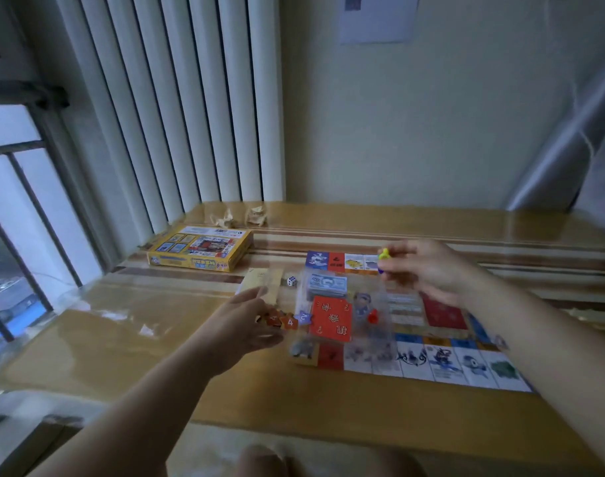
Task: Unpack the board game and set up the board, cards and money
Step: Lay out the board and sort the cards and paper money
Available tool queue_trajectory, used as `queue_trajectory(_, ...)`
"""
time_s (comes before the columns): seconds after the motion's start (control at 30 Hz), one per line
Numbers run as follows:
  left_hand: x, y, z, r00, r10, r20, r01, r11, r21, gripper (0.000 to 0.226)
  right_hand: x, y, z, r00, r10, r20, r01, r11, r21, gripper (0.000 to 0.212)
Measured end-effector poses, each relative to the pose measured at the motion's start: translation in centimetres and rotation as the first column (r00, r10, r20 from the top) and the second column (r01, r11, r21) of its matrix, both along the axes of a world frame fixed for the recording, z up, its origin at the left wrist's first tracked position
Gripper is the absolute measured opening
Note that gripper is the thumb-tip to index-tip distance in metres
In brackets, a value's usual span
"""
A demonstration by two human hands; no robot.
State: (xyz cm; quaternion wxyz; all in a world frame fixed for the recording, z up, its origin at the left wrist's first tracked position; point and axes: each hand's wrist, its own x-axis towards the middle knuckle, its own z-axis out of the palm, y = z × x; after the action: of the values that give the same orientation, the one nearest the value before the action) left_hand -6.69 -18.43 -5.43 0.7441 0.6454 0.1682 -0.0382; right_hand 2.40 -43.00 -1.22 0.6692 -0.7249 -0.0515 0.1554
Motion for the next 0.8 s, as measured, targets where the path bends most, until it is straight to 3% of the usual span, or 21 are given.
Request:
queue_trajectory(0.07, 0.7, -1.0, 0.3, 1.000, -0.017, -0.003, 0.017, 1.000, -0.003, 0.026, 0.1, -1.7, -0.7, 0.961, -0.091, -0.262, 0.187, 0.910, 0.371, 0.007)
queue_trajectory(0.17, 1.9, -2.6, 0.2, 1.000, -0.026, -0.008, 0.026, 1.000, 0.000, 0.027, -0.4, -3.5, -2.3, 0.882, -0.128, -0.454, 0.372, 0.780, 0.504, 0.008)
queue_trajectory(0.27, 3.0, -4.1, -0.2, 0.999, -0.032, -0.021, 0.032, 0.999, 0.012, 0.026, -0.4, -4.6, -3.2, 0.864, -0.139, -0.483, 0.383, 0.806, 0.452, 0.013)
queue_trajectory(0.33, 3.7, -5.1, -0.5, 0.999, -0.048, -0.022, 0.049, 0.999, 0.016, 0.025, 0.2, -5.2, -3.2, 0.887, -0.182, -0.425, 0.338, 0.881, 0.329, 0.008)
queue_trajectory(0.37, 4.0, -5.5, -0.6, 0.998, -0.059, -0.018, 0.060, 0.998, 0.016, 0.026, 0.5, -5.5, -2.9, 0.925, -0.204, -0.321, 0.277, 0.940, 0.198, 0.009)
queue_trajectory(0.4, 4.2, -6.0, -0.6, 0.997, -0.070, -0.015, 0.070, 0.997, 0.014, 0.026, 0.8, -5.8, -2.7, 0.970, -0.192, -0.149, 0.188, 0.981, -0.036, 0.013)
queue_trajectory(0.43, 4.4, -6.4, -0.5, 0.997, -0.081, -0.013, 0.081, 0.997, 0.016, 0.027, 1.1, -5.9, -2.4, 0.994, -0.102, 0.043, 0.110, 0.935, -0.338, 0.018)
queue_trajectory(0.47, 4.6, -6.7, -0.4, 0.996, -0.091, -0.012, 0.092, 0.996, 0.021, 0.026, 1.2, -5.9, -2.3, 0.981, 0.063, 0.186, 0.062, 0.797, -0.600, 0.022)
queue_trajectory(0.53, 5.1, -7.4, -0.1, 0.995, -0.103, -0.014, 0.104, 0.994, 0.044, 0.024, 1.8, -5.7, -2.4, 0.922, 0.320, 0.219, 0.022, 0.522, -0.853, 0.021)
queue_trajectory(0.67, 5.9, -8.6, 0.1, 0.990, -0.143, -0.004, 0.143, 0.987, 0.069, 0.025, 2.4, -4.8, -2.3, 0.900, 0.435, 0.028, -0.011, 0.087, -0.996, 0.030)
queue_trajectory(0.73, 6.1, -9.1, 0.1, 0.984, -0.179, 0.006, 0.178, 0.981, 0.072, 0.023, 2.6, -4.7, -1.9, 0.899, 0.436, -0.049, -0.040, -0.031, -0.999, 0.028)
queue_trajectory(0.8, 6.2, -9.6, 0.1, 0.982, -0.186, 0.007, 0.185, 0.980, 0.069, 0.025, 2.9, -4.8, -2.1, 0.893, 0.446, -0.057, -0.027, -0.073, -0.997, 0.015)
